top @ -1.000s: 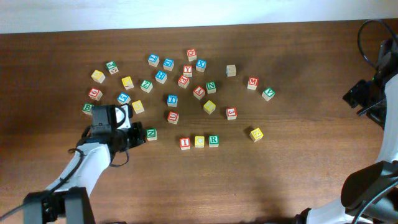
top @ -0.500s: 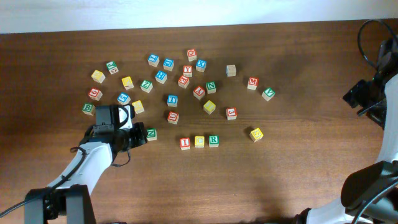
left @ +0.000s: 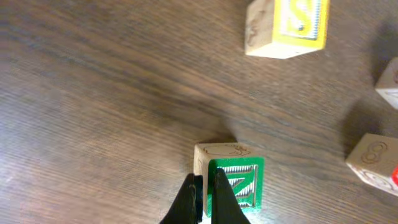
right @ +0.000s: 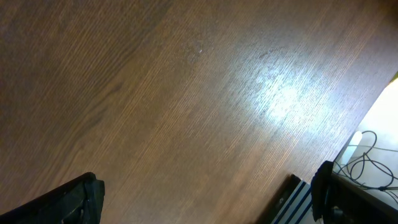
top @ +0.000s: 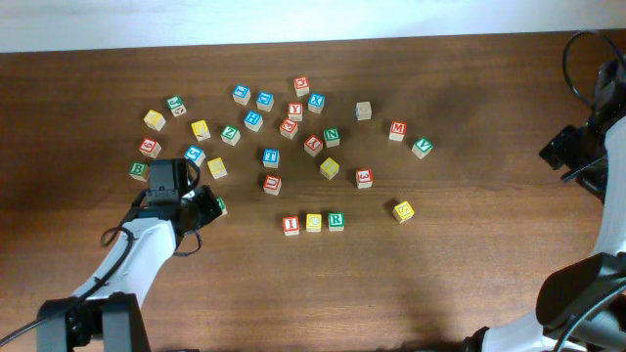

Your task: Spell out ICRA

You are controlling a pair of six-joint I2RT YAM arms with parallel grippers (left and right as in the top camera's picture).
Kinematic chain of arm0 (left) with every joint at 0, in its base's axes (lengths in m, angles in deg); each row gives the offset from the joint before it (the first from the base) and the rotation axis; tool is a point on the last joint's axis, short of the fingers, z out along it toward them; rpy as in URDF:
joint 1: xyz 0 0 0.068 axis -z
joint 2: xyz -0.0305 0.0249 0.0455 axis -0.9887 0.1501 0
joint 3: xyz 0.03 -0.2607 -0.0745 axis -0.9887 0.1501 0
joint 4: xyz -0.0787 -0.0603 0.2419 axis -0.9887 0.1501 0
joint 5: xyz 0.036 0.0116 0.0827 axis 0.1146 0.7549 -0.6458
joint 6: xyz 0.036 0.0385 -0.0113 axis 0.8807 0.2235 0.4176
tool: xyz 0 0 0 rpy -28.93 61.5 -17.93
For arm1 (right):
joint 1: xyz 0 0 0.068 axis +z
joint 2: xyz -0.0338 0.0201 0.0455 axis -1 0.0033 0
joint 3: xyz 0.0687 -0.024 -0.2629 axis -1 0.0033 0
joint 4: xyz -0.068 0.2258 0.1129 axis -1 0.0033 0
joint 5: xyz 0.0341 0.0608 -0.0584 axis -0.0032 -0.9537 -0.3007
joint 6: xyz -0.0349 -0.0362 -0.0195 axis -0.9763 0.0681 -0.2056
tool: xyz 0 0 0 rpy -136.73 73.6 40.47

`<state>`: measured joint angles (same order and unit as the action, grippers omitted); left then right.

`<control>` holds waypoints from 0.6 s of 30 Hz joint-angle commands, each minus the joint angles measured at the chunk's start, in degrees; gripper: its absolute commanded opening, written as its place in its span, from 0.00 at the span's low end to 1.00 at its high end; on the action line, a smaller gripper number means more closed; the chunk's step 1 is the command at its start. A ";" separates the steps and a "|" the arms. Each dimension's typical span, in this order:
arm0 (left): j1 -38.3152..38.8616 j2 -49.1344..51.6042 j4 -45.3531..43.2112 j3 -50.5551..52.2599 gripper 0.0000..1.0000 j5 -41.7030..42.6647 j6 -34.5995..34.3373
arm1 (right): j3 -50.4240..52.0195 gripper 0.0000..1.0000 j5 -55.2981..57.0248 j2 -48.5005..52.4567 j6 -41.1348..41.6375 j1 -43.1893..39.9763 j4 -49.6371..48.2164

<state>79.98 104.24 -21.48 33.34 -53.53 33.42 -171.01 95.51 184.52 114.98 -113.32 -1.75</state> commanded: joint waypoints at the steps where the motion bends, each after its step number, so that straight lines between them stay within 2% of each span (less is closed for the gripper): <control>1: -0.26 2.99 4.85 3.34 0.00 -6.64 -1.84 | -0.55 0.98 0.24 -0.59 0.33 -0.15 0.02; 3: -0.26 2.99 5.73 3.34 0.00 -7.10 -1.88 | -0.55 0.98 0.24 -0.59 0.33 -0.15 0.02; 5: -0.26 2.99 8.85 3.34 0.00 -13.14 -6.34 | -0.55 0.98 0.24 -0.59 0.33 -0.15 0.02; 6: -0.26 2.99 10.51 3.26 0.00 -13.88 -6.36 | -0.55 0.98 0.24 -0.59 0.33 -0.15 0.02; 12: -0.09 2.99 19.52 -1.14 0.00 -13.51 -8.50 | -0.55 0.98 0.24 -0.59 0.35 -0.15 0.02; 13: 0.35 2.99 20.98 -2.14 0.00 -11.28 -7.21 | -0.55 0.98 0.24 -0.59 0.35 -0.15 0.02; 15: 2.16 2.99 20.61 -2.80 0.00 -3.17 -0.15 | -0.55 0.98 0.24 -0.59 0.33 -0.15 0.02; 18: 5.09 2.99 17.27 -2.82 0.00 5.01 6.91 | -0.55 0.98 0.24 -0.59 0.33 -0.15 0.02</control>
<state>82.51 104.16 -3.12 28.29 -59.96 31.98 -171.01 95.51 184.52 114.95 -113.32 -1.75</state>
